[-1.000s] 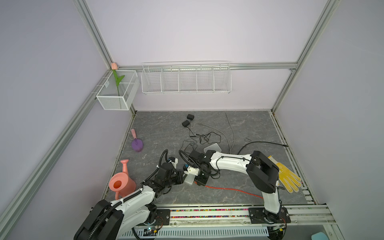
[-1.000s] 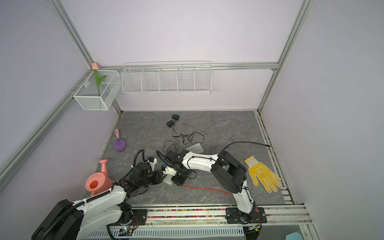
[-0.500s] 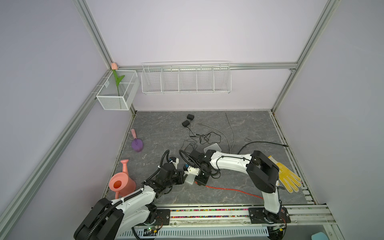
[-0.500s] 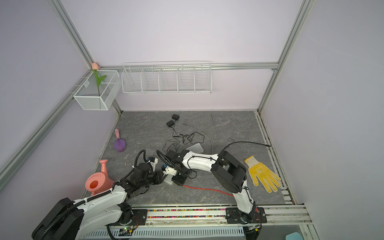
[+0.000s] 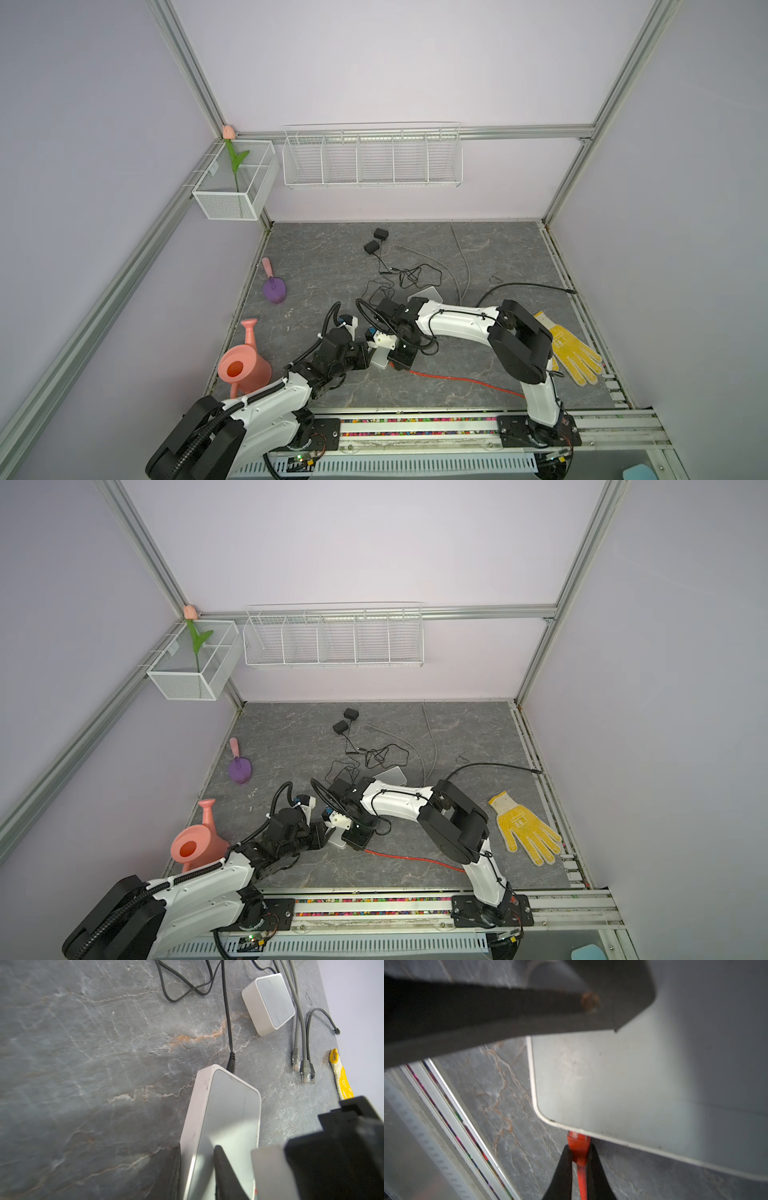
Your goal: Insert the plug into the switch port
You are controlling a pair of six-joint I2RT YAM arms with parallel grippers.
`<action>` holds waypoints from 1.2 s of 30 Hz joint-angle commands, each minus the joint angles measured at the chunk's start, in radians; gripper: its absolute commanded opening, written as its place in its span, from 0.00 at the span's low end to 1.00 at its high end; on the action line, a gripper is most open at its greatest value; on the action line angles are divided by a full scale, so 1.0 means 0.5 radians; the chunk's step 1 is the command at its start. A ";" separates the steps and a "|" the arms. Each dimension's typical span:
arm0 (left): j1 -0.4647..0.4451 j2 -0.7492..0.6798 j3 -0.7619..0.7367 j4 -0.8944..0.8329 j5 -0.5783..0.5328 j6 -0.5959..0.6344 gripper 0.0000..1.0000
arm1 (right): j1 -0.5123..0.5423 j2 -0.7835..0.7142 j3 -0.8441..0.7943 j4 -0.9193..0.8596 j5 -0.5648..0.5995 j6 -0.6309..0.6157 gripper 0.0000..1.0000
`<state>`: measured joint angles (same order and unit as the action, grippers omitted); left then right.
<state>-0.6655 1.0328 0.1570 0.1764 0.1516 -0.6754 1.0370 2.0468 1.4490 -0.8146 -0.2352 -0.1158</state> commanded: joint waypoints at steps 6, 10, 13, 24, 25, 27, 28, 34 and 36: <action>-0.148 -0.367 0.066 -0.728 -0.088 -0.118 0.31 | -0.020 -0.157 -0.080 0.843 -0.032 0.011 0.10; -0.133 -0.702 0.066 -0.878 -0.377 -0.160 0.39 | -0.025 -0.283 -0.302 0.789 -0.072 0.012 0.17; -0.076 -0.788 0.149 -0.905 -0.423 -0.128 0.45 | -0.025 -0.316 -0.449 0.817 -0.075 0.047 0.19; 0.073 -0.652 0.345 -1.098 -0.332 -0.003 0.90 | -0.024 -0.547 -0.768 0.945 -0.161 0.196 0.28; 0.073 -0.691 0.367 -1.133 -0.347 0.012 0.90 | -0.038 -0.596 -0.789 0.955 -0.135 0.233 0.28; 0.073 -0.783 0.412 -1.182 -0.358 0.063 0.90 | -0.087 -0.695 -0.832 0.988 -0.104 0.319 0.29; 0.073 -0.835 0.444 -1.208 -0.357 0.094 0.90 | -0.140 -0.772 -0.865 1.010 -0.068 0.377 0.30; 0.073 -0.903 0.588 -1.239 -0.270 0.214 0.88 | -0.456 -1.221 -1.029 1.031 0.365 0.668 0.34; 0.073 -0.854 0.607 -1.204 -0.219 0.212 0.87 | -0.572 -1.312 -1.048 0.944 0.584 0.817 0.37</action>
<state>-0.6338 0.5842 0.4370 -0.4156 0.0071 -0.6041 0.8146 1.4532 0.9550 -0.3157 -0.1230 0.1497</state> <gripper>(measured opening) 0.875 0.361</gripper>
